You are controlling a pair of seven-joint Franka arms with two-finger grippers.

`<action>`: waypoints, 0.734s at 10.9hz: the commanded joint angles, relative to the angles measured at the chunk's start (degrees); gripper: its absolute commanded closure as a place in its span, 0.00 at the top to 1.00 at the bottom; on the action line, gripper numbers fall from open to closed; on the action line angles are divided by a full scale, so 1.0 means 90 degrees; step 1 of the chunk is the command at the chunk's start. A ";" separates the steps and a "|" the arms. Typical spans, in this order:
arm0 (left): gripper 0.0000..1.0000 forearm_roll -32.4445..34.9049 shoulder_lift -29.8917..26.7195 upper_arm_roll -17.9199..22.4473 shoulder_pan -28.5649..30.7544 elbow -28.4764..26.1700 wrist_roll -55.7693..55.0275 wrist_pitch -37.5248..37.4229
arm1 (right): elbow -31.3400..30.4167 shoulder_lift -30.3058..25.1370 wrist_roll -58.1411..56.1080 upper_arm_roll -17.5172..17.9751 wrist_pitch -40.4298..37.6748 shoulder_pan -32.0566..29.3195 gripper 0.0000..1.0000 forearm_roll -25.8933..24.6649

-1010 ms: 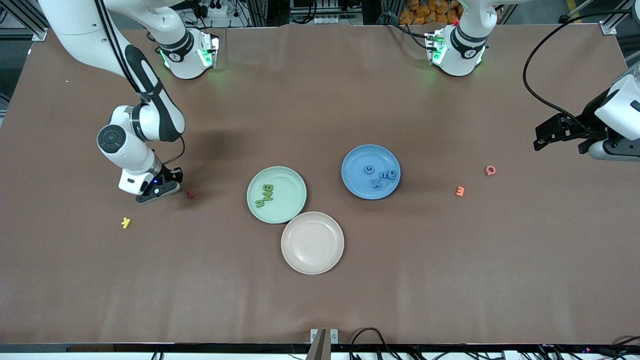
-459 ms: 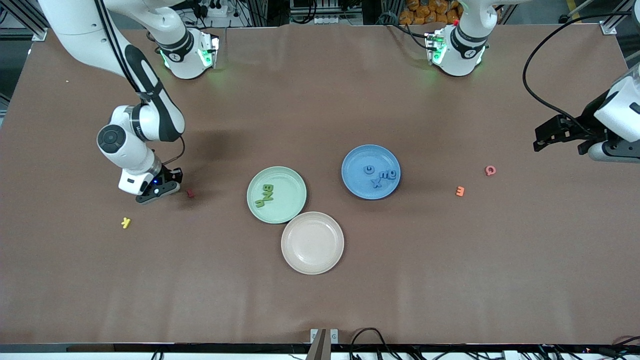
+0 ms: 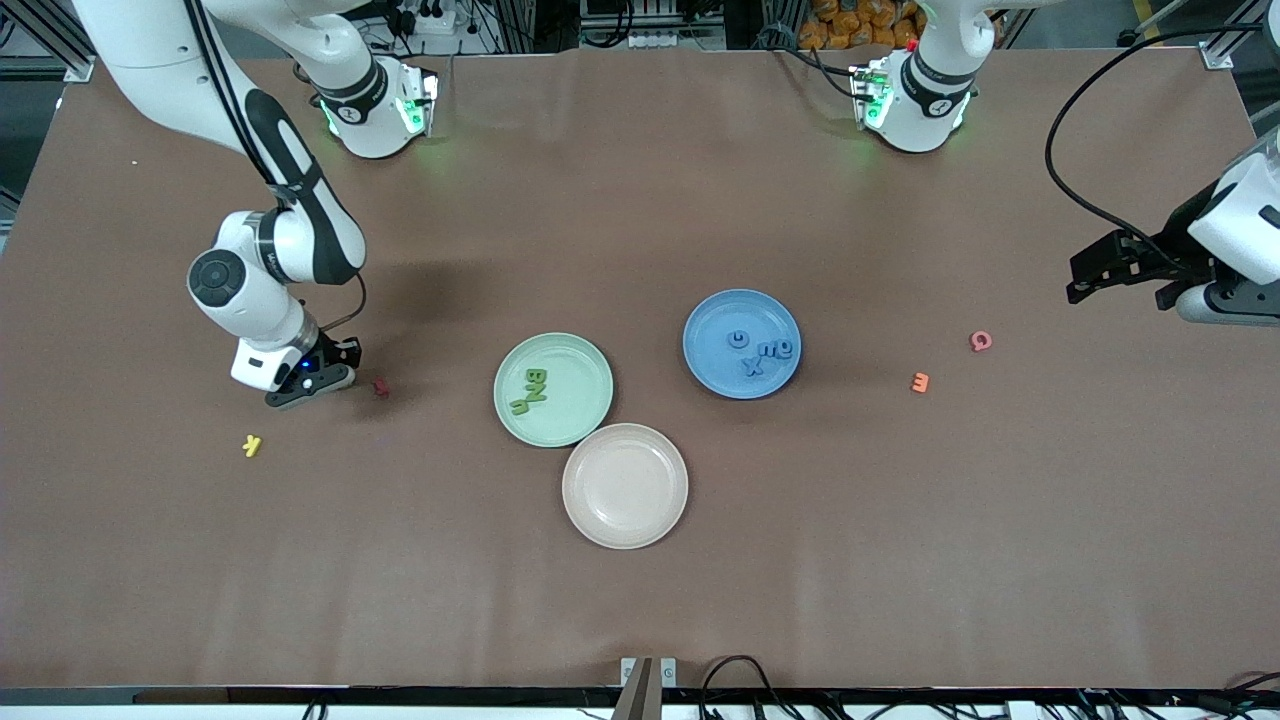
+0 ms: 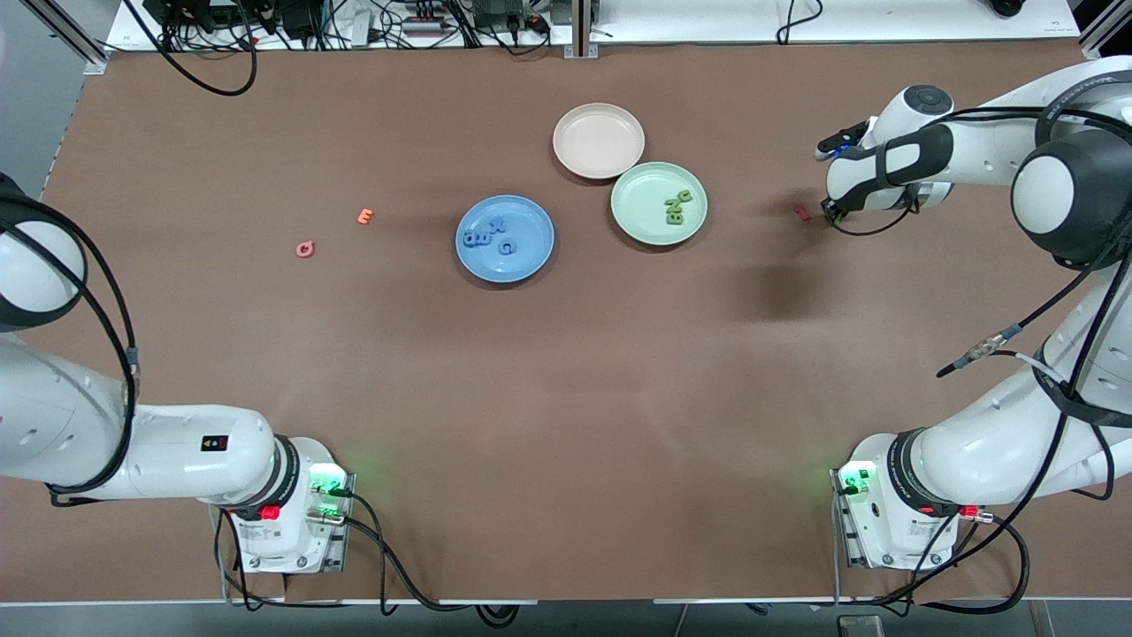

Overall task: Sort letters by color into matching plates
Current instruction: 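Carry the green p over the green plate with the right gripper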

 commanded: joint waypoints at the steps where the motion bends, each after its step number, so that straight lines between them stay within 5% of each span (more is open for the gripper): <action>1: 1.00 -0.0176 -0.0006 -0.0011 0.0019 0.0011 0.0101 0.0048 | 0.0241 -0.0381 0.0125 0.0073 -0.0790 -0.0191 0.10 -0.0046; 8: 1.00 -0.0176 -0.0006 -0.0011 0.0048 0.0011 0.0101 0.0048 | 0.0505 -0.0411 0.3020 0.0083 -0.0850 0.0383 0.10 0.0052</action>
